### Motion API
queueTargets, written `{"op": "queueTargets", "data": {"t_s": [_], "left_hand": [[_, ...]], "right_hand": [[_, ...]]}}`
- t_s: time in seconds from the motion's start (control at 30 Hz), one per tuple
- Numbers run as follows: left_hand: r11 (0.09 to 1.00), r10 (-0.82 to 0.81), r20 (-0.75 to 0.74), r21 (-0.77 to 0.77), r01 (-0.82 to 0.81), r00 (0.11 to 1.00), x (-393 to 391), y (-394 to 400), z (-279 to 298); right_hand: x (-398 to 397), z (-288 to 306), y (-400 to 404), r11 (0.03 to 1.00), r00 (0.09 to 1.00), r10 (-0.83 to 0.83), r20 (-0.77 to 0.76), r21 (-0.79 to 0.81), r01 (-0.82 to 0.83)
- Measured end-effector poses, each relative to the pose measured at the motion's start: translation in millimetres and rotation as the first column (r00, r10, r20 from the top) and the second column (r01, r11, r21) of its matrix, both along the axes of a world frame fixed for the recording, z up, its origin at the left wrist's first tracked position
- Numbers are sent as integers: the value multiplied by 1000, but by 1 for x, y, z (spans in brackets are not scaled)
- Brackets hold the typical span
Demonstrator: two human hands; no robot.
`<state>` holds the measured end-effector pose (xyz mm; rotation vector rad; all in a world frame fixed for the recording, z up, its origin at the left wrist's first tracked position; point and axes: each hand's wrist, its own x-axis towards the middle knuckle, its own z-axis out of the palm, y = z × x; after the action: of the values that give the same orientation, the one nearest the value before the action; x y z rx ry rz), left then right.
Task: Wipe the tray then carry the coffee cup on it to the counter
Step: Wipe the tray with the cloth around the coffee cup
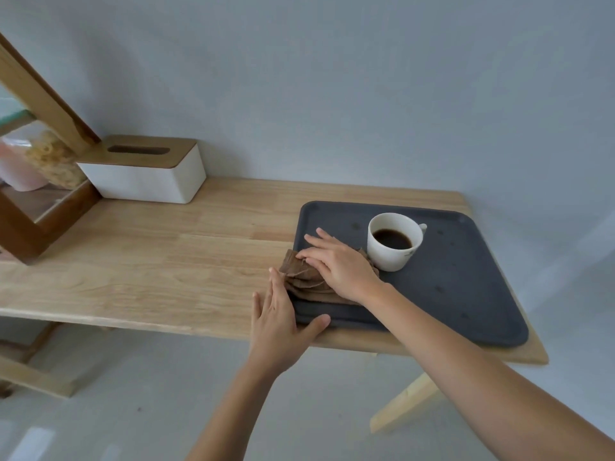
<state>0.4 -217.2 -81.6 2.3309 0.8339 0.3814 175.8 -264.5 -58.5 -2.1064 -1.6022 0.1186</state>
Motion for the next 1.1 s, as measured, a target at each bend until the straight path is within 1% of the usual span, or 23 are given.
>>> {"op": "queueTargets", "data": {"t_s": [0.1,0.17,0.2,0.27,0.33,0.37,0.53,0.77,0.9,1.1], "left_hand": [[1000,19,31,4,-19,999,0,-1,2],[1000,26,42,-8,-26,999,0,-2,3],[1000,29,50,-13,-28,998,0,-3,3],[999,32,63,-21,-31,998,0,-4,5],[999,33,68,-30,-31,997,1,-3,4],[999,30,69,-37,-28,997,1,-3,4],[998,35,74,-54,-31,997,2,-4,5],[996,24,57,-83,-20,998,1,-4,7],[997,30,53,-78,-26,998,1,-4,6],[998,16,36,-55,-14,999,1,-3,5]], "right_hand": [[1,4,5,1000,1000,2,-3,7,-2],[-2,2,-2,998,1000,8,14,-58,-7],[-4,-1,-8,994,999,4,42,-105,0],[-10,-5,-19,982,989,2,148,-187,26],[-15,-9,-22,975,966,12,257,-219,46],[-16,-9,-21,975,961,7,278,-217,55],[-6,-11,-1,979,967,-52,248,-177,98],[31,-11,49,959,969,-199,145,-174,223],[58,-9,73,936,954,-264,144,-198,289],[74,-9,90,923,933,-334,137,-154,353]]}}
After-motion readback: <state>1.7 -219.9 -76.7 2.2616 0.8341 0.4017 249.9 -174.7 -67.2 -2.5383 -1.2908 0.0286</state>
